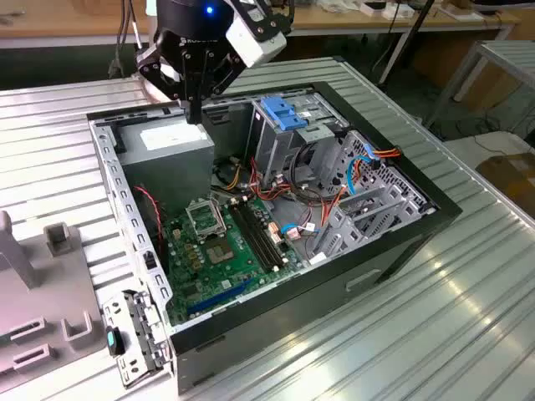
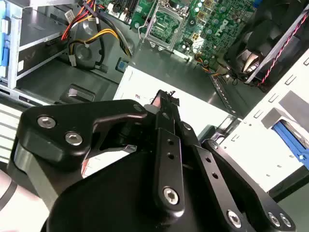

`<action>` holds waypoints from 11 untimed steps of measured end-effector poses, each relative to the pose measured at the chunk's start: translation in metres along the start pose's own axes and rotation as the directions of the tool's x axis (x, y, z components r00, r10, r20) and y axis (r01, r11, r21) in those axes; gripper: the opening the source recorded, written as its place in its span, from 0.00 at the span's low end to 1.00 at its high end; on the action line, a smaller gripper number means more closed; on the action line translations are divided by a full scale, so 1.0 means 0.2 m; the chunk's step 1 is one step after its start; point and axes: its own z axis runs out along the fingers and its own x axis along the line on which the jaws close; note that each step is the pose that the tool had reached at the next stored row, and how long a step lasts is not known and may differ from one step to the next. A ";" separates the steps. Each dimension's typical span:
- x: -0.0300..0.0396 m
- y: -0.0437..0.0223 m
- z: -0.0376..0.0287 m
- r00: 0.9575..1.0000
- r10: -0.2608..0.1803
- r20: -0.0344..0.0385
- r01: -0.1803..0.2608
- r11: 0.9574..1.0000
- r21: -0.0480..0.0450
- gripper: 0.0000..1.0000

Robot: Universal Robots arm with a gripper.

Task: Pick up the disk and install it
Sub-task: 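Reach for the disk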

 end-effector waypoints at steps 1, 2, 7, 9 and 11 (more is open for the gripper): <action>0.004 0.000 0.000 1.000 0.000 0.000 0.000 1.000 0.000 0.11; 0.009 -0.001 0.000 1.000 0.000 0.000 0.000 1.000 0.000 0.11; 0.026 -0.002 -0.001 1.000 0.000 0.000 0.000 1.000 0.000 0.11; 0.040 -0.003 -0.001 1.000 0.000 0.000 0.000 1.000 0.000 0.11; 0.046 -0.004 -0.001 1.000 0.000 0.000 0.000 1.000 0.000 0.11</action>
